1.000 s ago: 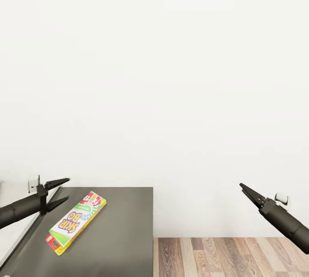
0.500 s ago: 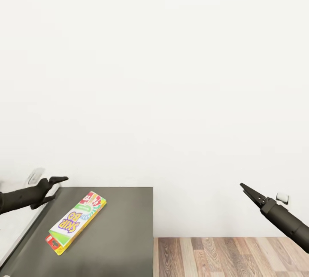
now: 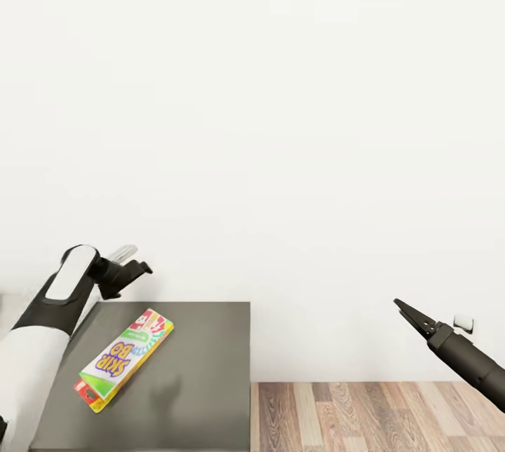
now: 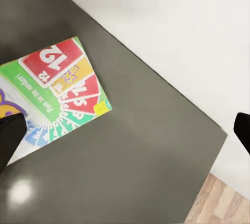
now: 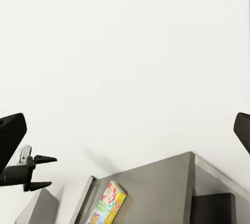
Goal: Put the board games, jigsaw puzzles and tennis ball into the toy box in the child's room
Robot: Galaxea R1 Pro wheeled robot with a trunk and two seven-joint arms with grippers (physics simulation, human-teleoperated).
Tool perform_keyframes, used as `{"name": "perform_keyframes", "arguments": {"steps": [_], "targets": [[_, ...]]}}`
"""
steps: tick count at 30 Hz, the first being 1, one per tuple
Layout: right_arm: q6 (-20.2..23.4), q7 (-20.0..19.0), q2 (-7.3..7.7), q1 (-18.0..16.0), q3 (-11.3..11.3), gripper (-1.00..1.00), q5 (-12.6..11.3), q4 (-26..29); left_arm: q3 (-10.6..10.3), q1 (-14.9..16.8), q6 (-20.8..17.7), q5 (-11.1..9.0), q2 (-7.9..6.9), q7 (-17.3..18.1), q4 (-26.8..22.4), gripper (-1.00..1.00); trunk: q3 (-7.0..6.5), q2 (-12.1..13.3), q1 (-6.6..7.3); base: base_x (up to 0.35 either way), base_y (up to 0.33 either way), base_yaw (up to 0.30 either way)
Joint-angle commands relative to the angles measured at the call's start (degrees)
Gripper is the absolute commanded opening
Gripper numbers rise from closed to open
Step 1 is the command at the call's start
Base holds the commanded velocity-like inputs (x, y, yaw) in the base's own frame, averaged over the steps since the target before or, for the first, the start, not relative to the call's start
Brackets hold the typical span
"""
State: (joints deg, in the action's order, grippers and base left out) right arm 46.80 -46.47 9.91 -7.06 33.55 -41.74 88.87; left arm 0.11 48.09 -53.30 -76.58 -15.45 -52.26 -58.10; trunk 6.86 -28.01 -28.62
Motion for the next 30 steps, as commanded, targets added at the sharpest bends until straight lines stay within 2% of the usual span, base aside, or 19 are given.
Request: {"name": "perform_keyframes", "arguments": {"steps": [1, 3, 5, 8, 10, 15, 22, 28, 30], "targets": [[0.31, -0.13, 0.01, -0.06, 0.11, 1.0, -0.1, 0.0, -0.13, 1.71, 0.44, 2.21, 0.77, -0.71, 2.79, 1.0, 0.2, -0.13, -0.02, 0.0, 0.0, 0.0], [0.31, -0.17, 0.04, -0.06, 0.16, 1.0, -0.15, -0.01, -0.29, 3.93, 3.0, 7.06, 1.5, -0.83, 7.58, 1.0, 0.37, -0.13, -0.02, 0.0, 0.0, 0.0], [0.31, -0.19, 0.18, -0.06, 0.19, 1.0, -0.17, -0.01, -0.39, 5.26, 6.0, 11.05, 1.78, -0.83, 12.26, 1.0, 0.53, -0.13, -0.02, 0.0, 0.0, 0.0], [0.31, -0.2, 0.26, -0.06, 0.2, 1.0, -0.18, -0.02, -0.45, 6.83, 9.3, 15.7, 1.85, -0.83, 18.6, 1.0, 0.77, -0.13, -0.02, 0.0, 0.0, 0.0], [0.3, -0.16, 0.28, -0.06, 0.2, 1.0, -0.18, -0.02, -0.46, 7.74, 11.42, 17.93, 1.79, -0.79, 21.78, 1.0, 0.93, -0.13, -0.02, 0.0, 0.0, 0.0], [0.27, -0.13, 0.29, -0.06, 0.2, 1.0, -0.18, 0.05, -0.48, 8.38, 14.54, 19.64, 1.51, -0.42, 24.35, 1.0, 1.33, -0.13, -0.02, 0.0, 0.0, 0.0], [0.27, -0.12, 0.29, -0.06, 0.2, 1.0, -0.18, 0.07, -0.47, 9.07, 17.24, 20.02, 1.47, 1.33, 24.84, 1.0, 1.9, -0.13, -0.02, 0.0, 0.0, 0.0], [0.23, -0.12, 0.29, -0.06, 0.2, 1.0, -0.18, 0.07, -0.51, 9.34, 21.39, 20.23, 1.52, 1.58, 25.05, 1.0, 2.38, -0.13, -0.02, 0.0, 0.0, 0.0], [0.22, -0.12, 0.29, -0.06, 0.2, 1.0, -0.18, 0.07, -0.52, 9.33, 22.89, 21.12, 1.53, 1.56, 25.94, 1.0, 2.54, -0.13, -0.02, 0.0, 0.0, 0.0]]}}
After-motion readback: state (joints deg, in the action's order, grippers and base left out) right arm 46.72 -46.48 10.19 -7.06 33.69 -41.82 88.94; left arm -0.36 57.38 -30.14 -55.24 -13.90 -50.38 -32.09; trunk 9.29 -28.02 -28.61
